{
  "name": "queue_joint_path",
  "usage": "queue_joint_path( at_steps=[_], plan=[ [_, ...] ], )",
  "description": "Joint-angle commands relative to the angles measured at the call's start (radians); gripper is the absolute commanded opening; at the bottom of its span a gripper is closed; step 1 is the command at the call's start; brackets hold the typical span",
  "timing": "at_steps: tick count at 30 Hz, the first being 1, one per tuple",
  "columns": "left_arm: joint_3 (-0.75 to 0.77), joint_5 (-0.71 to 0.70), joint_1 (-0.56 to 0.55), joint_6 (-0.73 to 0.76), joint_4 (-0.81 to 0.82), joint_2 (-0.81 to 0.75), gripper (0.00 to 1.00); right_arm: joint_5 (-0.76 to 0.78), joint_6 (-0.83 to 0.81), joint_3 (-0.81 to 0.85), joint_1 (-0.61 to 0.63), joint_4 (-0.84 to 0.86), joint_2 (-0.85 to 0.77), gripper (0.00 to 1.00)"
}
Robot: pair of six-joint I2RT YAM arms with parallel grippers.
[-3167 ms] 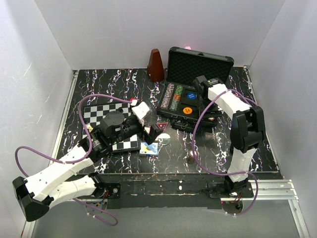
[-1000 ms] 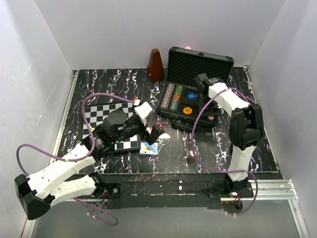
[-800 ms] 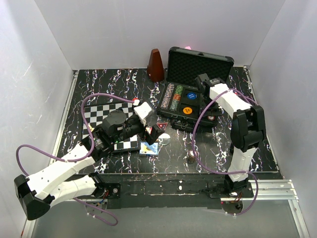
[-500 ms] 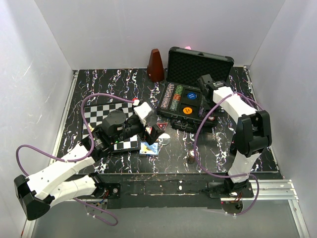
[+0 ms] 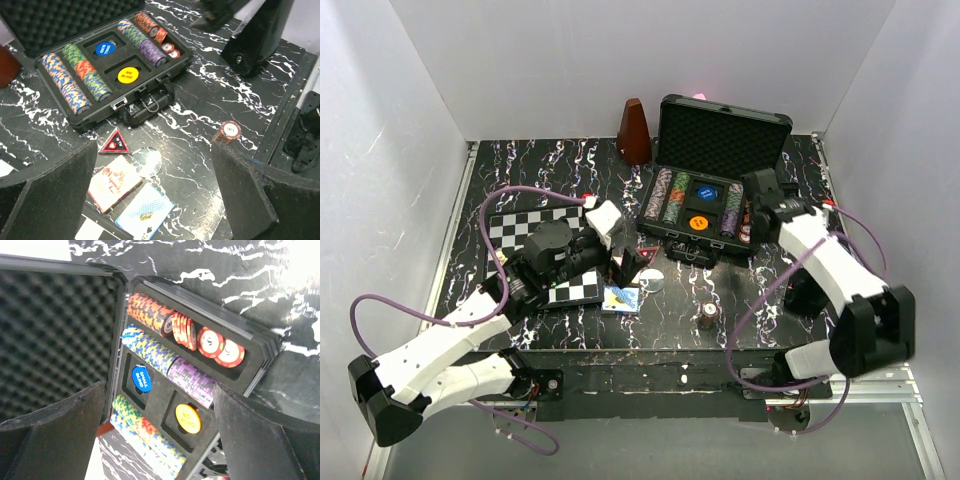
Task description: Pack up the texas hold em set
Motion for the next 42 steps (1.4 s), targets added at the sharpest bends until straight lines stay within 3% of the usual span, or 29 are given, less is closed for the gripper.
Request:
queue_joint_path(
  at_steps=[1,4,6,9,13,16,19,23,27,31,42],
  plan=[
    [0.043,-0.02,0.053,-0.067,-0.015,0.028,0.98,0.087,-0.431,-0.2,-0.014,0.396,-0.241,0.94],
    [0.051,-0.02,0.085,-0.1,-0.025,0.054,0.98,0.023,-0.765,-0.321,-0.019,0.602,-0.382,0.94],
    [0.062,-0.031,0.094,-0.116,-0.036,0.077,0.98,-0.045,-0.945,-0.34,-0.028,0.627,-0.448,0.94],
    [0.069,-0.049,0.099,-0.125,-0.056,0.108,0.98,-0.181,-1.146,-0.245,-0.065,0.487,-0.468,0.96],
    [0.074,-0.082,0.107,-0.128,-0.073,0.133,0.98,-0.408,-1.349,-0.038,-0.105,0.201,-0.352,0.92],
    [0.074,-0.085,0.117,-0.137,-0.075,0.148,0.98,-0.471,-1.371,0.056,-0.117,0.054,-0.265,0.87],
    [0.071,-0.091,0.126,-0.136,-0.071,0.16,0.98,-0.62,-1.38,0.001,-0.158,0.16,-0.261,0.86],
    [0.062,-0.095,0.137,-0.128,-0.065,0.171,0.98,-0.882,-1.271,-0.088,-0.321,0.314,-0.214,0.89],
    [0.045,-0.08,0.146,-0.114,-0.039,0.17,0.98,-0.961,-1.187,-0.171,-0.391,0.421,-0.156,0.9],
    [0.026,-0.074,0.162,-0.098,-0.012,0.171,0.98,-0.977,-1.13,-0.173,-0.393,0.419,-0.08,0.91],
    [0.009,-0.06,0.199,-0.088,0.033,0.203,0.98,-0.802,-0.888,-0.283,-0.364,0.518,-0.068,0.9]
  ],
)
